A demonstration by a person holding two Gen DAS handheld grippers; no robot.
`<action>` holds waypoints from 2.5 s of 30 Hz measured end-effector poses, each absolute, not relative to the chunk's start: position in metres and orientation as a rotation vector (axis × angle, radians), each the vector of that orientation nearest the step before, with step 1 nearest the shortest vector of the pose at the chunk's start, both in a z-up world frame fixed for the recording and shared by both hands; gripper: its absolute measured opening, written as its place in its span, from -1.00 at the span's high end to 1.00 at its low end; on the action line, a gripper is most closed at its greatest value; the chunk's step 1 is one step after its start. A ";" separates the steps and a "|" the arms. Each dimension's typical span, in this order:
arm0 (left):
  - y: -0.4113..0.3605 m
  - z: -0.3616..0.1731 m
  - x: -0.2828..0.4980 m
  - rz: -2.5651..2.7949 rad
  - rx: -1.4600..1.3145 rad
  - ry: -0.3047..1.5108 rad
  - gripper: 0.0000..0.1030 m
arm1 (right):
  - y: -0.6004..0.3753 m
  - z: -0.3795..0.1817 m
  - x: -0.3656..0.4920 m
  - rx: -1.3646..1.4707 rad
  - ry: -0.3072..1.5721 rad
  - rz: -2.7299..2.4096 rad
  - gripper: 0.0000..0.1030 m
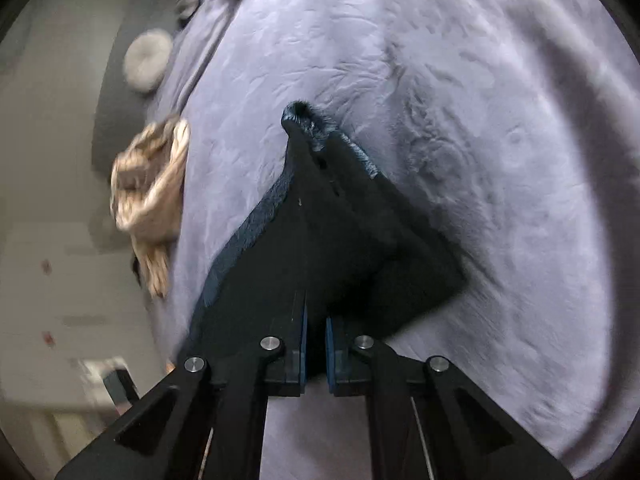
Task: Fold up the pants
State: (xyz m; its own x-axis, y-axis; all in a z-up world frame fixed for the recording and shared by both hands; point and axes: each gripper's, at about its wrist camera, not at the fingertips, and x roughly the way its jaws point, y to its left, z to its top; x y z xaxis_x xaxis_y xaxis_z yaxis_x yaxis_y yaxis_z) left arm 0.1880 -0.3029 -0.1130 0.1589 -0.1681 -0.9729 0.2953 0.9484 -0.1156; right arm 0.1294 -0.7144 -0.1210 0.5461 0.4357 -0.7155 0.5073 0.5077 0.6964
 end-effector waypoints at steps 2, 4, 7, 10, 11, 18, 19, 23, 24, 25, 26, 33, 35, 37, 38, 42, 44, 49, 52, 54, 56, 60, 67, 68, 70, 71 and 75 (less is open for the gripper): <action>-0.299 -0.128 0.183 -0.296 0.115 1.414 0.00 | -0.713 -0.139 0.120 1.043 1.152 -0.070 0.85; -0.296 -0.128 0.180 -0.264 0.117 1.412 -0.09 | -0.716 -0.153 0.114 1.053 1.164 -0.058 0.77; -0.296 -0.110 0.180 -0.267 0.130 1.391 -0.09 | -0.721 -0.132 0.103 1.026 1.158 -0.109 0.41; -0.307 -0.093 0.182 -0.300 0.167 1.326 -0.10 | -0.720 -0.082 0.098 0.911 1.079 -0.079 0.41; -0.315 -0.093 0.185 -0.312 0.175 1.315 -0.10 | -0.718 -0.065 0.103 0.860 1.047 -0.059 0.41; -0.358 -0.135 0.229 -0.241 0.184 1.300 -0.13 | -0.714 -0.097 0.195 0.586 1.179 -0.115 0.47; -0.361 -0.137 0.235 -0.230 0.165 1.292 -0.17 | -0.721 -0.108 0.204 0.591 1.183 -0.134 0.62; -0.350 -0.130 0.261 -0.183 0.097 1.287 -0.19 | -0.753 -0.112 0.225 0.590 1.127 -0.273 0.47; -0.344 -0.124 0.263 -0.176 0.092 1.285 -0.19 | -0.759 -0.108 0.226 0.621 1.123 -0.296 0.37; -0.338 -0.118 0.263 -0.170 0.090 1.275 -0.19 | -0.764 -0.103 0.223 0.682 1.111 -0.279 0.37; -0.330 -0.111 0.260 -0.160 0.097 1.267 -0.19 | -0.765 -0.099 0.220 0.719 1.096 -0.252 0.37; -0.254 -0.109 0.212 -0.015 0.151 1.303 -0.19 | -0.702 -0.078 0.177 0.754 1.134 -0.001 0.33; -0.241 -0.136 0.207 0.040 0.197 1.383 -0.26 | -0.678 -0.091 0.166 0.811 1.175 0.060 0.33; -0.228 -0.135 0.203 0.042 0.126 1.376 -0.30 | -0.659 -0.099 0.154 0.830 1.215 0.086 0.33; -0.224 -0.131 0.202 0.045 0.119 1.388 -0.30 | -0.647 -0.100 0.150 0.837 1.230 0.097 0.33; -0.198 -0.100 0.190 0.019 0.115 1.359 -0.30 | -0.606 -0.095 0.133 0.904 1.244 0.219 0.21; -0.177 -0.089 0.190 0.015 0.102 1.343 -0.30 | -0.575 -0.095 0.136 0.918 1.261 0.296 0.13; -0.091 -0.076 0.201 0.065 0.141 1.305 -0.30 | -0.458 -0.107 0.164 0.953 1.307 0.519 0.12; -0.037 -0.090 0.215 0.102 0.160 1.319 -0.30 | -0.394 -0.128 0.179 1.040 1.320 0.545 0.12; -0.010 -0.101 0.219 0.118 0.185 1.321 -0.30 | -0.361 -0.141 0.186 1.099 1.313 0.539 0.12; 0.015 -0.119 0.226 0.084 0.161 1.349 -0.43 | -0.337 -0.151 0.188 1.115 1.316 0.507 0.12; 0.027 -0.130 0.232 0.025 0.147 1.339 -0.65 | -0.318 -0.160 0.188 1.153 1.288 0.428 0.12; 0.033 -0.132 0.233 -0.003 0.133 1.326 -0.66 | -0.317 -0.166 0.197 1.195 1.302 0.373 0.48; 0.032 -0.131 0.232 -0.005 0.132 1.326 -0.66 | -0.317 -0.158 0.199 1.164 1.296 0.363 0.79; 0.038 -0.135 0.237 -0.014 0.128 1.323 -0.66 | -0.315 -0.144 0.203 1.141 1.269 0.379 0.82; 0.038 -0.134 0.235 -0.017 0.127 1.319 -0.66 | -0.313 -0.134 0.202 1.095 1.253 0.389 0.82; 0.035 -0.135 0.231 -0.012 0.142 1.311 -0.71 | -0.314 -0.155 0.184 0.921 1.378 0.305 0.83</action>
